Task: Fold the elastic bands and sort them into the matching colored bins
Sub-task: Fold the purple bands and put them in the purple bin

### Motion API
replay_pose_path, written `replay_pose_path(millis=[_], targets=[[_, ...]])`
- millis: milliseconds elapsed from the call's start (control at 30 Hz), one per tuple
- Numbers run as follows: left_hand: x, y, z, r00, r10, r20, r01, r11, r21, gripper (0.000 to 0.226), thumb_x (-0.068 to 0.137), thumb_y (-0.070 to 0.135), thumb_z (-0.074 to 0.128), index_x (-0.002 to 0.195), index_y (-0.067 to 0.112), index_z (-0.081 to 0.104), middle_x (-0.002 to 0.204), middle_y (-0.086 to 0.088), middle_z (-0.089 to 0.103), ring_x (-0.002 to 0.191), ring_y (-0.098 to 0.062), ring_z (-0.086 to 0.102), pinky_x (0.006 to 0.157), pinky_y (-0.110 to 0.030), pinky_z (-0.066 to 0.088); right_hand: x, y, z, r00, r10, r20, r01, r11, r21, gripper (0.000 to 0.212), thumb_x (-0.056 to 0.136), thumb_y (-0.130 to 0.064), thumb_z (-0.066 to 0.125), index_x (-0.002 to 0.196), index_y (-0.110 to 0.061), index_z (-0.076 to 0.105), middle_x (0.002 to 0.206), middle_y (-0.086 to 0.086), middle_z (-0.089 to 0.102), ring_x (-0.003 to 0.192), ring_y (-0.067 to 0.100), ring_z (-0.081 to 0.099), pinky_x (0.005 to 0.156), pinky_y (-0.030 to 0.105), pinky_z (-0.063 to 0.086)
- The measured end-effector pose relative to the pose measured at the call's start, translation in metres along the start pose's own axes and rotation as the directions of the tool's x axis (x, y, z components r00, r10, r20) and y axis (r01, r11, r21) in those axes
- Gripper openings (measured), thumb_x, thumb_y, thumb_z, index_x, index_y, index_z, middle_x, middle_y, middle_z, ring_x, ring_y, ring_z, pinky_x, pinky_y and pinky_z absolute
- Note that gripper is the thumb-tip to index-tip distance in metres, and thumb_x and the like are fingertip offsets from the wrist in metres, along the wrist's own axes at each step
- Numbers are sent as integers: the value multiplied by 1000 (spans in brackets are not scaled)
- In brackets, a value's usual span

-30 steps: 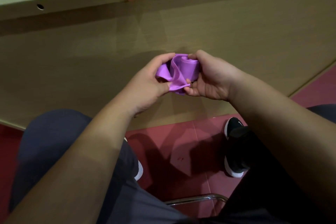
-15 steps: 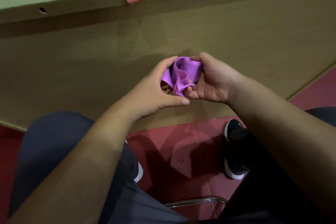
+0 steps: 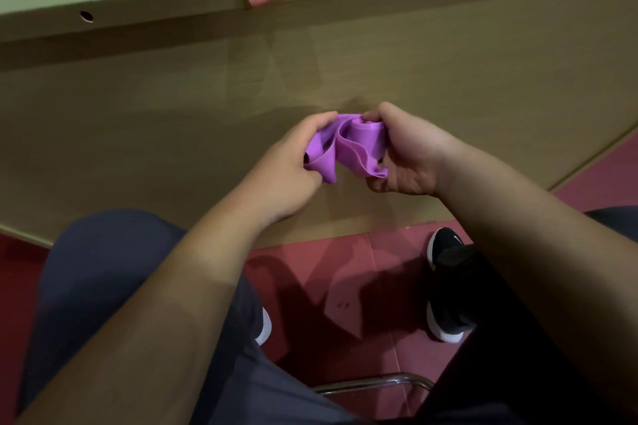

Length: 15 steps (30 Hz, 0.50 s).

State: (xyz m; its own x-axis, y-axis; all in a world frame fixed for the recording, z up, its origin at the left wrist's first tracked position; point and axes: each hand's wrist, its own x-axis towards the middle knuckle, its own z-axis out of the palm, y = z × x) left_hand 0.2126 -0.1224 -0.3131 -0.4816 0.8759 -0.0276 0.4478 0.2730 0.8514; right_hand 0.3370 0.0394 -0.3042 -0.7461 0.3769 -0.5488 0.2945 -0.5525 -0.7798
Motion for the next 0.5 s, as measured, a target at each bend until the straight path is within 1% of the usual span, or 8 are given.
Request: replay_pose_path(millis=[67, 100, 167, 233, 300, 367, 433, 500], targets=[[0, 0, -5, 1000, 11, 5, -11, 999, 30, 92, 78, -17, 53, 151, 40, 52, 140, 13, 62, 87, 13, 60, 75, -9, 47, -2, -2, -2, 999, -18, -40, 17, 999, -33, 21, 102, -31, 46, 90, -20, 60, 68, 3, 55, 46, 16, 55, 46, 20, 38], [0, 0, -8, 1000, 20, 11, -20, 999, 49, 93, 77, -17, 51, 150, 40, 53, 142, 13, 60, 93, 12, 60, 76, -6, 44, -2, -3, -3, 998, -25, -54, 23, 999, -48, 21, 102, -30, 47, 92, -19, 62, 69, 4, 60, 47, 16, 59, 46, 20, 41], [1, -2, -13, 998, 31, 49, -34, 997, 74, 96, 76, -16, 53, 152, 42, 51, 148, 12, 54, 115, 4, 59, 88, -8, 45, -2, -2, -4, 998, -28, -60, 24, 998, -61, 20, 100, -29, 49, 99, -19, 66, 81, 6, 68, 59, 18, 68, 53, 22, 48], [2, -3, -15, 994, 27, 108, -38, 993, 107, 93, 76, -6, 58, 156, 38, 45, 152, 9, 48, 132, -3, 52, 102, -8, 40, -1, -1, -3, 997, -25, -67, 21, 997, -71, 21, 99, -30, 51, 106, -19, 67, 89, 8, 66, 63, 20, 68, 54, 25, 52], [0, 0, -12, 990, 15, 143, -35, 989, 143, 92, 75, 11, 66, 160, 34, 39, 152, 7, 44, 135, -5, 48, 109, -13, 37, -1, 0, -2, 997, -26, -69, 22, 998, -65, 23, 100, -29, 51, 114, -18, 66, 88, 10, 66, 60, 21, 69, 57, 32, 59], [-2, 0, -6, 992, 47, 119, -71, 976, 204, 94, 80, 22, 81, 162, 30, 36, 154, 4, 42, 139, -5, 45, 115, -15, 33, -1, 0, -1, 999, -28, -47, 24, 997, -76, 26, 101, -29, 50, 116, -16, 66, 92, 13, 69, 66, 27, 72, 64, 39, 61], [-3, -1, 2, 993, 103, 54, -114, 954, 277, 97, 80, 30, 88, 162, 29, 35, 154, 4, 42, 141, -5, 43, 114, -14, 31, -4, -1, 0, 997, -40, -62, 32, 993, -118, 25, 101, -32, 50, 112, -17, 67, 93, 14, 69, 63, 25, 71, 62, 33, 55], [-4, 0, 10, 990, 137, -34, -121, 948, 295, 90, 78, 37, 87, 152, 32, 37, 148, 5, 46, 134, -9, 50, 109, -26, 42, -5, -2, 1, 994, -50, -101, 35, 989, -145, 23, 102, -33, 50, 108, -19, 67, 88, 13, 69, 54, 21, 66, 54, 26, 50]])
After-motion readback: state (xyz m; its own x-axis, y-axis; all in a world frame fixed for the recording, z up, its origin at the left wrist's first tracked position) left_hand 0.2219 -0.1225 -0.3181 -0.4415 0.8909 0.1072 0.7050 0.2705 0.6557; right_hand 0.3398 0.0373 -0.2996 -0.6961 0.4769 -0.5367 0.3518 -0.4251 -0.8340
